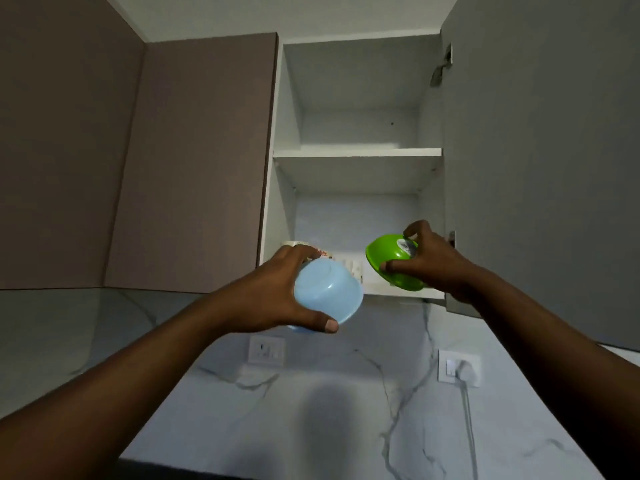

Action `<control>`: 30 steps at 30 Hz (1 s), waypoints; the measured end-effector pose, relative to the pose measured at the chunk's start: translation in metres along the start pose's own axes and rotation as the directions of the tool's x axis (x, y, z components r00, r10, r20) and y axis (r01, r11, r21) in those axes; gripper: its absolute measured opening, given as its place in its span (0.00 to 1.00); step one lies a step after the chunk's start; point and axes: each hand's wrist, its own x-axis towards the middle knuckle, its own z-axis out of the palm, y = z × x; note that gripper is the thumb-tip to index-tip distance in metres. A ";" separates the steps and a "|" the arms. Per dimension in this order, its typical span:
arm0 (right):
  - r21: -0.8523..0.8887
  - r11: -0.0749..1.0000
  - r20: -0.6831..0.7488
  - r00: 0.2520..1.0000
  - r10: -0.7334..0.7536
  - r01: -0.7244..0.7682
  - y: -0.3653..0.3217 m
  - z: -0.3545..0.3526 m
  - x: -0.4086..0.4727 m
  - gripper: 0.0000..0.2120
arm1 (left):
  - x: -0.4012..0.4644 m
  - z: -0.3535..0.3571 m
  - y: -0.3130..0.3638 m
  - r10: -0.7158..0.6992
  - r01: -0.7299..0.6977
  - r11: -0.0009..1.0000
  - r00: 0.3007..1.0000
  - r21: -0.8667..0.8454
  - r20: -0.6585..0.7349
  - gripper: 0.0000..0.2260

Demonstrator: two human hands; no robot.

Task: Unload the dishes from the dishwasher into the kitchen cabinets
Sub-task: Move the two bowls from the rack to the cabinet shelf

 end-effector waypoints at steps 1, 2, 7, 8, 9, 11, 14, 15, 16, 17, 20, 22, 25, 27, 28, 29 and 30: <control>-0.028 1.000 0.023 1.000 0.009 -0.009 0.010 0.004 0.017 0.36 | 0.017 0.002 -0.006 0.017 -0.017 1.000 1.000 0.020 -0.008 0.41; -0.063 0.998 0.041 0.999 0.018 -0.016 0.021 0.008 0.035 0.37 | 0.036 0.005 -0.012 0.032 -0.031 0.999 0.999 0.043 -0.016 0.40; -0.175 0.980 0.120 0.986 0.117 -0.096 0.068 0.015 0.095 0.37 | 0.128 0.031 -0.035 0.068 -0.069 0.991 0.998 0.119 0.007 0.42; -0.196 0.976 0.136 0.983 0.126 -0.098 0.072 0.013 0.099 0.37 | 0.140 0.033 -0.036 0.075 -0.076 0.988 0.997 0.138 0.016 0.42; -0.214 0.972 0.147 0.980 0.132 -0.098 0.077 0.013 0.103 0.38 | 0.153 0.038 -0.037 0.084 -0.087 0.985 0.996 0.149 0.031 0.42; -0.233 0.968 0.133 0.983 0.129 -0.096 0.088 0.013 0.113 0.37 | 0.177 0.047 -0.041 0.104 -0.107 0.985 0.994 0.138 0.034 0.42; -0.230 0.968 0.139 0.981 0.136 -0.101 0.096 0.017 0.121 0.35 | 0.202 0.055 -0.045 0.144 -0.146 0.980 0.989 0.138 0.022 0.41; -0.222 0.968 0.159 0.975 0.153 -0.116 0.099 0.020 0.125 0.34 | 0.208 0.055 -0.047 0.154 -0.155 0.980 0.988 0.128 0.017 0.41; -0.214 0.968 0.181 0.969 0.170 -0.130 0.101 0.025 0.130 0.35 | 0.214 0.054 -0.049 0.160 -0.160 0.980 0.987 0.122 0.010 0.40; -0.206 0.968 0.205 0.961 0.188 -0.145 0.102 0.031 0.135 0.35 | 0.218 0.053 -0.052 0.163 -0.163 0.980 0.987 0.116 0.002 0.40; -0.181 0.969 0.279 0.936 0.213 -0.166 0.106 0.055 0.153 0.46 | 0.227 0.048 -0.061 0.170 -0.168 0.982 0.985 0.087 -0.023 0.39; -0.217 0.960 0.321 0.916 0.240 -0.176 0.111 0.072 0.166 0.52 | 0.229 0.044 -0.065 0.171 -0.168 0.984 0.985 0.066 -0.036 0.40; -0.281 0.938 0.324 0.900 0.291 -0.203 0.117 0.095 0.180 0.50 | 0.230 0.041 -0.072 0.164 -0.162 0.986 0.985 0.034 -0.052 0.40; -0.324 0.921 0.305 0.897 0.319 -0.217 0.122 0.107 0.188 0.50 | 0.230 0.041 -0.076 0.155 -0.154 0.988 0.987 0.021 -0.050 0.40; -0.340 0.916 0.302 0.897 0.322 -0.214 0.125 0.111 0.193 0.51 | 0.230 0.042 -0.077 0.151 -0.150 0.988 0.987 0.021 -0.047 0.41; -0.352 0.913 0.304 0.897 0.320 -0.206 0.128 0.115 0.195 0.53 | 0.230 0.043 -0.079 0.149 -0.148 0.989 0.988 0.022 -0.043 0.41; -0.373 0.908 0.307 0.899 0.313 -0.189 0.131 0.119 0.198 0.54 | 0.230 0.044 -0.080 0.148 -0.147 0.989 0.988 0.024 -0.039 0.41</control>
